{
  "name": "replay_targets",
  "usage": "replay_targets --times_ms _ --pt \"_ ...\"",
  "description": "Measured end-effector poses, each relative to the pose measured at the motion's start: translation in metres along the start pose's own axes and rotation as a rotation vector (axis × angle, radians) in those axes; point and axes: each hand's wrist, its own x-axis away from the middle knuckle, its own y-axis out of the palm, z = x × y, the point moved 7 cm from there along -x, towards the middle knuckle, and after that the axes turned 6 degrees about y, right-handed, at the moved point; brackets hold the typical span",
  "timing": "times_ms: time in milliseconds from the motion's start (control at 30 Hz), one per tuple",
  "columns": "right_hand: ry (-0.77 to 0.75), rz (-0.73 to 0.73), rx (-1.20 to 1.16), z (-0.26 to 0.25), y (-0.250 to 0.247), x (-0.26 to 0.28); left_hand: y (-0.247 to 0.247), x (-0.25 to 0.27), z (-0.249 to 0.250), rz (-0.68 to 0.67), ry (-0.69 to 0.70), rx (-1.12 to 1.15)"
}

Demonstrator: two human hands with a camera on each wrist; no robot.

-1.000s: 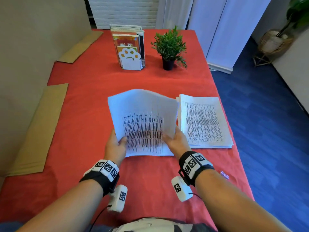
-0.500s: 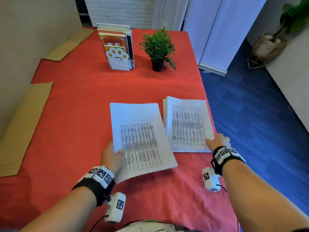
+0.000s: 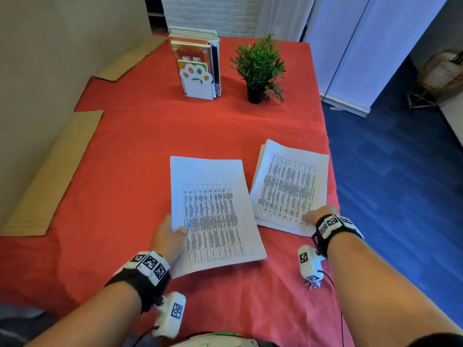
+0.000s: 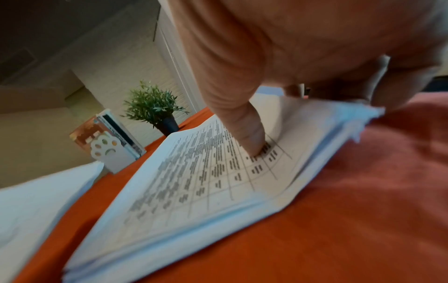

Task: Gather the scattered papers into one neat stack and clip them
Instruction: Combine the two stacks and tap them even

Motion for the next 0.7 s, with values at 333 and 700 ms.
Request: replay_targets --times_ms 333,700 --pt "-0.423 0.004 -0.359 -0.028 -0.012 0.062 -0.008 -0.020 -0.008 -0.036 -0.051 0.181" --pt "-0.454 -0.288 -0.124 0.017 0.090 0.156 0.011 -0.028 -0.001 -0.206 -0.040 -0.103"
